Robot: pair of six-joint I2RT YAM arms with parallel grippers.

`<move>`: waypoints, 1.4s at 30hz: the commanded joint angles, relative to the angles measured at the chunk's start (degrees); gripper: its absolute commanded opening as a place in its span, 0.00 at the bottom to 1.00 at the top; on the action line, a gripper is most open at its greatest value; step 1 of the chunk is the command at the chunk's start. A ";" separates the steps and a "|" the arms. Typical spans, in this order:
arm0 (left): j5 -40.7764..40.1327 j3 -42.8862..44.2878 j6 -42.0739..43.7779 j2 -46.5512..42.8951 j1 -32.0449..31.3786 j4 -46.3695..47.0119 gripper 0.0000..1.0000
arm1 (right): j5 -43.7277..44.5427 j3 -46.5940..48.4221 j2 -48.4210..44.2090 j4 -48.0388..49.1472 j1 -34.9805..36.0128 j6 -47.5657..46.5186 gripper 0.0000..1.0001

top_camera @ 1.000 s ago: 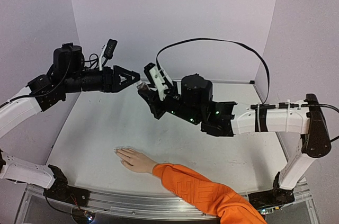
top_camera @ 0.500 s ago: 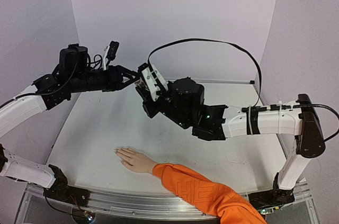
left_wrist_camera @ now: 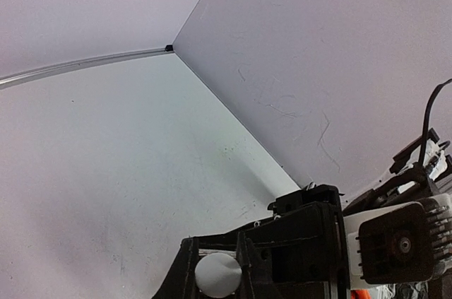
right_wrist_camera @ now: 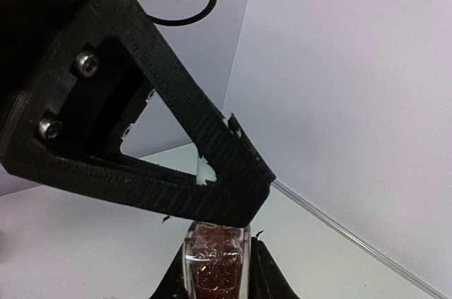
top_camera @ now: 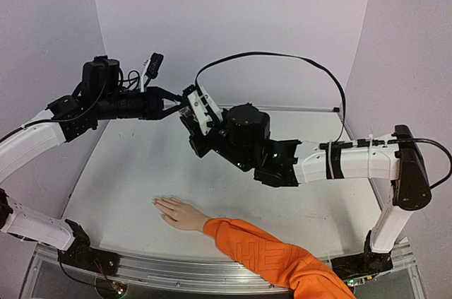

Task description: Paint the nails

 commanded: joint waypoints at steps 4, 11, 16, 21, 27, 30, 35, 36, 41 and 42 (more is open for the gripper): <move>35.16 3.77 16.01 2.91 -0.81 0.67 0.00 | -56.26 0.97 -8.67 3.12 -10.37 10.92 0.00; 46.22 7.63 23.66 5.26 -0.73 -4.27 0.00 | -90.33 3.45 -9.71 7.76 -15.27 24.03 0.00; 34.93 9.60 22.29 5.25 -0.55 -6.36 0.24 | -71.30 -1.22 -13.73 1.30 -15.44 15.30 0.00; 16.20 7.26 17.82 1.90 -0.37 -9.38 0.86 | -49.75 -4.87 -15.08 -4.01 -15.47 7.63 0.00; 5.92 3.23 7.10 -1.92 -0.37 -5.92 0.99 | -31.84 -5.50 -12.47 -2.48 -12.41 4.73 0.00; -0.50 0.84 -0.81 -4.53 -0.37 -1.30 0.90 | -19.22 -4.67 -10.10 -0.69 -8.11 1.26 0.00; -4.85 -1.44 -7.52 -6.12 -0.38 3.62 0.69 | -3.31 -0.52 -4.60 1.90 -2.07 -3.11 0.00; -5.55 -1.48 -7.84 -6.23 -0.37 3.64 0.68 | -1.63 0.22 -3.71 2.31 -1.39 -3.53 0.00; -6.73 -2.10 -8.19 -7.60 -0.37 3.63 0.57 | 2.16 1.23 -1.79 5.25 0.34 -2.04 0.00; -6.98 -2.44 -8.29 -7.77 -0.40 3.63 0.57 | 2.62 1.29 -1.67 5.95 0.54 -1.68 0.00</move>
